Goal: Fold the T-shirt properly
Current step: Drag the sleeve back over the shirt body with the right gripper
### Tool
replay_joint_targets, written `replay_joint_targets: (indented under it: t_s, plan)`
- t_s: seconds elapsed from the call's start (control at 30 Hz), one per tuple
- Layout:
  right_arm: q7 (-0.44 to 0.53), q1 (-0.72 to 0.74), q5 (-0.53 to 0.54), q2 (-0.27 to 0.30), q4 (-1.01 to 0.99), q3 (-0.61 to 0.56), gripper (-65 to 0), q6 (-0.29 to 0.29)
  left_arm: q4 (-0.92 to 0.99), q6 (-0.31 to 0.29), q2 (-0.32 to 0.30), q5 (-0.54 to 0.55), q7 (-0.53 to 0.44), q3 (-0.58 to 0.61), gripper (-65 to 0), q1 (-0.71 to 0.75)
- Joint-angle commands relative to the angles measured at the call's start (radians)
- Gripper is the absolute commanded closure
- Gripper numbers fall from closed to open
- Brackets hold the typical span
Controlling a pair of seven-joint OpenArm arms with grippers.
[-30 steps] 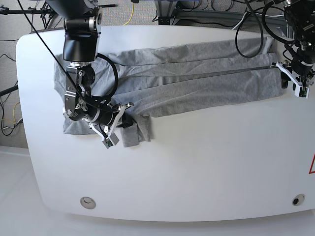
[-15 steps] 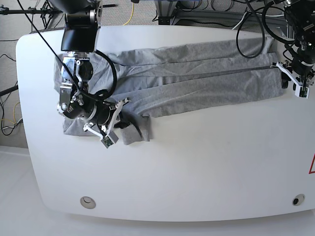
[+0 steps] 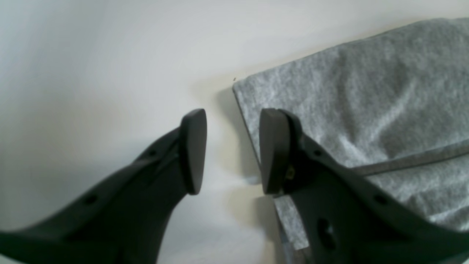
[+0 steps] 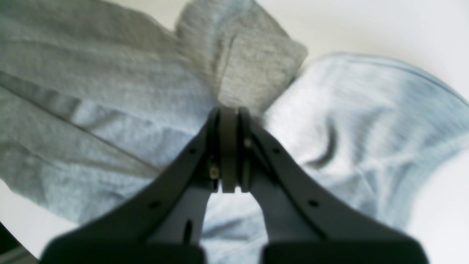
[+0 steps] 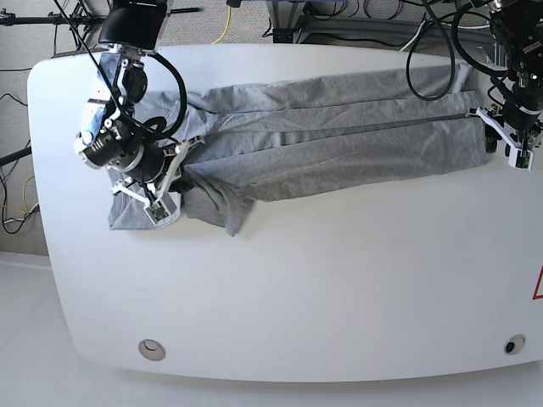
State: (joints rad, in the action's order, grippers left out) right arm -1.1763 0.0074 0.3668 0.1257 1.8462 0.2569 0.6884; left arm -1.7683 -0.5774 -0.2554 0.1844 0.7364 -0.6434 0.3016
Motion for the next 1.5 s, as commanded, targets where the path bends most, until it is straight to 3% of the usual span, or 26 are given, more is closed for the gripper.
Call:
replay_joint_targets:
  t_s: [0.0,0.6,1.0,1.47]
  plan:
    - [0.011,-0.005,0.021,0.005,0.069,0.022,0.0,0.009,-0.017,0.001,-0.017,0.01,-0.021,-0.005,-22.1,-0.005]
    - [-0.032,-0.166,0.021,0.058,0.131,0.048,0.0,0.01,-0.015,0.001,-0.017,0.01,-0.021,-0.005,-22.1,-0.006]
    - [-0.032,-0.202,0.013,0.079,0.131,0.126,0.0,0.01,-0.015,0.001,-0.017,0.01,-0.021,-0.005,-22.1,-0.006]
    - [-0.026,-0.215,0.011,0.088,0.102,0.129,0.0,0.006,-0.015,0.001,-0.017,0.01,-0.021,-0.005,-22.1,-0.006]
